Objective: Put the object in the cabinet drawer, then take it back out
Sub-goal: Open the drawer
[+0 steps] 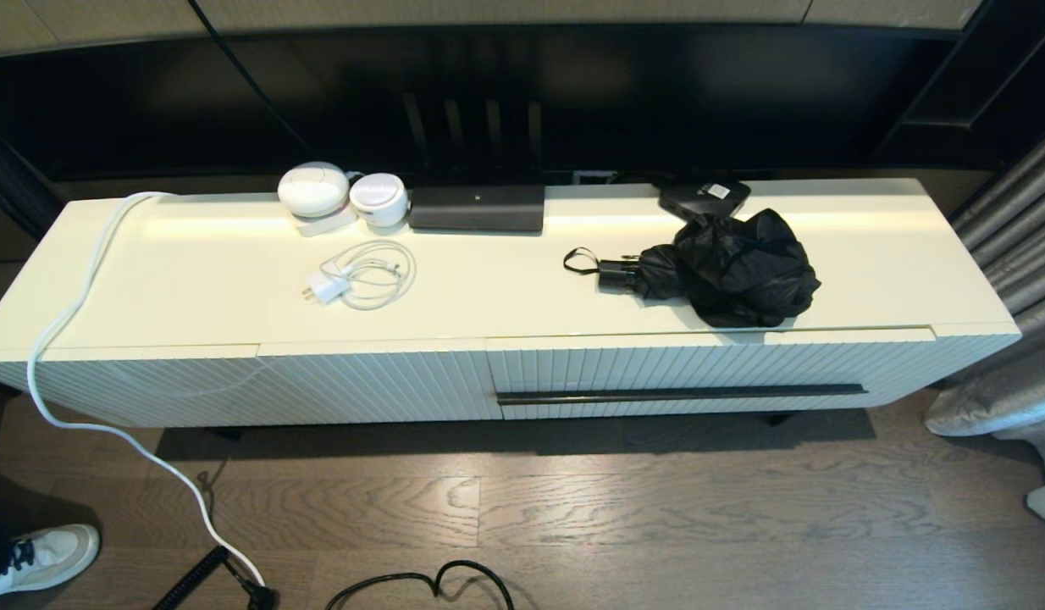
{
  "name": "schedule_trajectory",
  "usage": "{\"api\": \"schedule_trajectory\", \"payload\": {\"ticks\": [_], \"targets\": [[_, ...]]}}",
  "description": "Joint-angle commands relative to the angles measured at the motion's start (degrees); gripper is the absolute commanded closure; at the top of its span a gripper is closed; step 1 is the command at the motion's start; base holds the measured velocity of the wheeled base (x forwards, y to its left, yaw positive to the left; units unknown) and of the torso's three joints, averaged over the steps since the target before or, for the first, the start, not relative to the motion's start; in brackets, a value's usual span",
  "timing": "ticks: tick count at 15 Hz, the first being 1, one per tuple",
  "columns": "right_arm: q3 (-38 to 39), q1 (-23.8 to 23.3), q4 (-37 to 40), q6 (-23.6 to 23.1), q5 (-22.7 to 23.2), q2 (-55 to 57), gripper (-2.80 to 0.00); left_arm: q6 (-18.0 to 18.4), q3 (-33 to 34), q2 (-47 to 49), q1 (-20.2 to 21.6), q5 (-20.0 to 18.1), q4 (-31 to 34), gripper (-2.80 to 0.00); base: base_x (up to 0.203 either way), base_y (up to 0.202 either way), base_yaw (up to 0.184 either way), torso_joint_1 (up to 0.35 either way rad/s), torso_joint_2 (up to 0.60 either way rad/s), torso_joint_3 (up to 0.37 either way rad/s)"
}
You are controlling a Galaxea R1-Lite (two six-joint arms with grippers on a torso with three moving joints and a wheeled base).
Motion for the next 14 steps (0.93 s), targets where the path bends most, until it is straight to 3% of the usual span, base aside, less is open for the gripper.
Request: {"api": "schedule_trajectory", "payload": {"ticks": [1, 14], "targets": [[0.00, 0.00, -0.02, -0.05, 0.01, -0.02, 0.00, 0.03, 0.00, -0.09, 0.02, 0.00, 0.00, 0.00, 0.000, 0.000, 0.000, 0.000, 0.00, 0.000], [0.00, 0.00, -0.03, -0.05, 0.00, -0.02, 0.00, 0.03, 0.00, -0.09, 0.02, 0.00, 0.00, 0.00, 0.000, 0.000, 0.000, 0.000, 0.00, 0.000]]}}
